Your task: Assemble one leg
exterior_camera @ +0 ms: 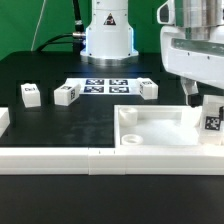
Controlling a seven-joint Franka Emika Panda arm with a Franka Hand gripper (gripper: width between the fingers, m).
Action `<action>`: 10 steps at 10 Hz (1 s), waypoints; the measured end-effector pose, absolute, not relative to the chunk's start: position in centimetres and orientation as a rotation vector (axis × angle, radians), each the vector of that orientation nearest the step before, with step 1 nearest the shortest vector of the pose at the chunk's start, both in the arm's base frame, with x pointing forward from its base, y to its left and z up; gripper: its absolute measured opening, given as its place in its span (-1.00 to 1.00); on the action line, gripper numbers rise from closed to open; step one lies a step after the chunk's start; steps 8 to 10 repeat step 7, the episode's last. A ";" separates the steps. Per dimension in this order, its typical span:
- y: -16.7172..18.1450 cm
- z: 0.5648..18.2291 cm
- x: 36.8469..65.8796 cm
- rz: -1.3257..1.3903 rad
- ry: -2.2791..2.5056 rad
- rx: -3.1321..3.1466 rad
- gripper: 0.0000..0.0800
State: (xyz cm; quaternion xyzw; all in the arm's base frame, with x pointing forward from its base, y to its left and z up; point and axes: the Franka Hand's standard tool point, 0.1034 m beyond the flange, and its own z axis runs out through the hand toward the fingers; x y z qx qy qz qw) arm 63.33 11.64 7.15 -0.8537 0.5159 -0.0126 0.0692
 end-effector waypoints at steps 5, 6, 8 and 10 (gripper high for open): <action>11.5 7.2 64.0 -0.063 0.860 -2.922 0.62; 11.5 7.2 64.0 -0.064 0.855 -2.923 0.62; 11.5 7.2 64.0 -0.063 0.856 -2.923 0.62; 11.5 7.2 64.0 -0.063 0.856 -2.923 0.62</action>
Offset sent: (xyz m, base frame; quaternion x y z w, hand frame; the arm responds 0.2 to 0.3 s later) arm 0.0042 0.0001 0.0007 -0.0107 -0.0169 -0.2556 0.9666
